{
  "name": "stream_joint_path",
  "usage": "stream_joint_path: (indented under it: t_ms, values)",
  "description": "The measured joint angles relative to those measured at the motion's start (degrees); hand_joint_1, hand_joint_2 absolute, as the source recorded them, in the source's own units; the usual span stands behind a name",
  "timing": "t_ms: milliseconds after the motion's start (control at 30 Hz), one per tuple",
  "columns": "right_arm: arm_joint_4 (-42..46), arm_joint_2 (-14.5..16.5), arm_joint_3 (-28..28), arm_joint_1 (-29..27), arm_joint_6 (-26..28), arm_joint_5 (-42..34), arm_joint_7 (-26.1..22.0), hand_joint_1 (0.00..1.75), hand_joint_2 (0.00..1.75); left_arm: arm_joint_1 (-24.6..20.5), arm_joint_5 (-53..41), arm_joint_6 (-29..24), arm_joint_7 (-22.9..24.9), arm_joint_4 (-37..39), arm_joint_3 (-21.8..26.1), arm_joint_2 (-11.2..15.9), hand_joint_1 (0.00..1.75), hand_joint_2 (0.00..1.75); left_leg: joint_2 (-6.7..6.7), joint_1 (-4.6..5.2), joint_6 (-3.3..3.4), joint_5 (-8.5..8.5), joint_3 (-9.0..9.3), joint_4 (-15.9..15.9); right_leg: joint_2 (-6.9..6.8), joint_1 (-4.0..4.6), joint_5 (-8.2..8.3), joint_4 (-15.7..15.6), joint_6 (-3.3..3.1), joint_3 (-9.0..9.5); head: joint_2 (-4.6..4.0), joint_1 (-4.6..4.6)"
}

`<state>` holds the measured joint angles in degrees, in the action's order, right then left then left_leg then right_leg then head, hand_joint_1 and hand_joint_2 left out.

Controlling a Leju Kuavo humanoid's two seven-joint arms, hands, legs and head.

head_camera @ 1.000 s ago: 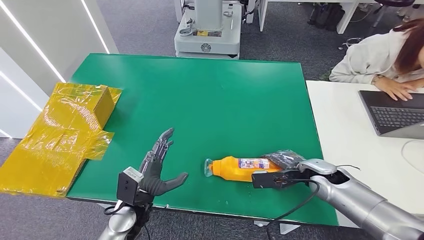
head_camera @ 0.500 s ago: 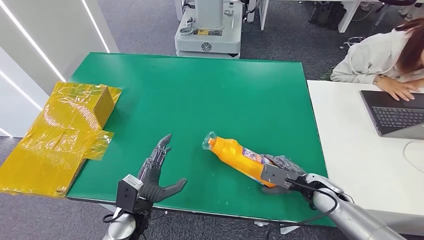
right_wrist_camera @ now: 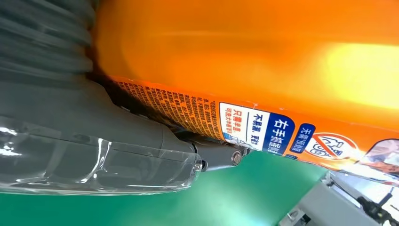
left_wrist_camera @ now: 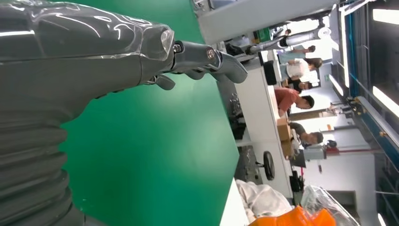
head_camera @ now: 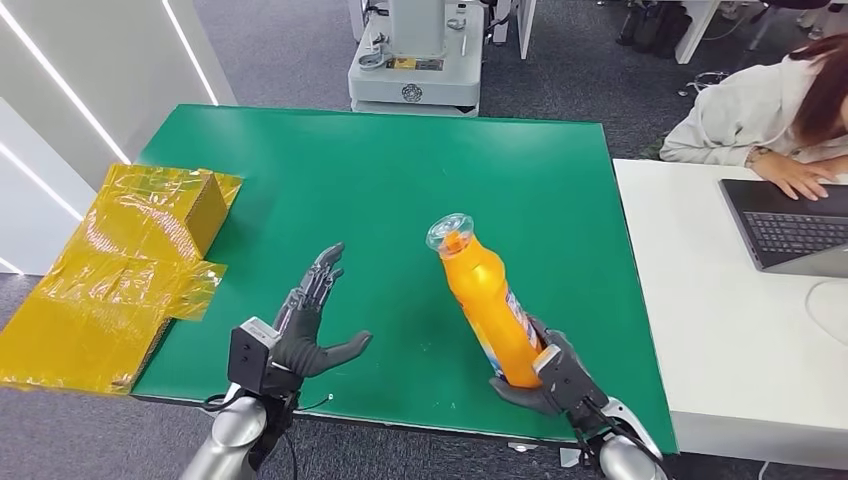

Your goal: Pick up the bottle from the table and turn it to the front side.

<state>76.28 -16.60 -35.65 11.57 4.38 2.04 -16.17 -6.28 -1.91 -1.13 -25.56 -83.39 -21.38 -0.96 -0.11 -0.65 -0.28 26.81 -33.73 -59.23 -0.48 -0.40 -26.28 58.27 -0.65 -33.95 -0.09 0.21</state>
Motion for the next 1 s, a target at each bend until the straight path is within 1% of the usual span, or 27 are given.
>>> stream_joint_path:
  t_ms: [100,200,400,467,533,667,1000]
  values:
    - [0.36,1.65,1.61,-0.75,-0.33,0.61,-0.17,1.75,1.75,-1.92,1.7,2.53,1.98,0.61,-0.45,0.32,0.0,1.75,-0.01,0.0,0.0,-0.02,-0.02,-0.02,-0.01,0.0,0.01,0.0,0.01,-0.01,0.0,0.01]
    - [-0.84,3.8,2.63,0.32,-1.84,1.03,-1.14,1.75,1.75,-6.78,5.64,7.16,5.52,2.15,-1.44,0.64,0.0,1.75,0.01,0.0,-0.01,-0.05,-0.06,-0.02,0.01,0.0,0.08,0.01,-0.01,-0.02,0.0,0.02]
    - [-8.72,10.38,2.42,6.86,-4.39,1.34,-2.43,1.75,1.75,-18.4,15.83,14.74,12.8,7.01,-4.02,0.33,0.0,1.75,0.16,0.0,-0.02,-0.22,-0.04,-0.02,0.17,0.0,0.26,0.03,-0.03,-0.11,0.0,0.01]
    - [-11.58,12.33,2.17,8.89,-4.7,1.56,-2.27,1.74,1.75,-21.05,19.06,16.35,15.0,8.69,-4.87,0.14,0.0,1.75,0.16,0.0,-0.02,-0.23,-0.04,-0.02,0.17,0.0,0.26,0.04,-0.03,-0.12,0.0,0.0]
    - [-14.12,13.69,1.85,10.43,-4.88,1.6,-2.21,1.73,1.75,-22.96,20.97,17.08,16.2,10.18,-5.7,-0.01,0.0,1.75,0.15,0.0,-0.03,-0.23,-0.05,-0.02,0.16,0.0,0.26,0.05,-0.03,-0.12,0.0,-0.01]
    - [-18.44,14.87,1.25,12.26,-5.23,1.46,-2.93,1.72,1.75,-24.65,23.4,17.3,16.82,12.46,-6.85,-0.01,0.0,1.75,0.16,0.0,-0.02,-0.23,-0.08,-0.02,0.16,0.0,0.26,0.04,-0.03,-0.15,0.0,0.01]
    - [-25.33,15.75,-0.08,14.28,-4.33,1.78,-4.26,1.72,1.75,-25.47,25.07,16.76,16.49,16.81,-8.56,0.29,0.0,1.75,0.15,0.01,-0.02,-0.23,-0.22,-0.02,0.15,-0.01,0.26,0.02,-0.02,-0.26,0.01,0.01]
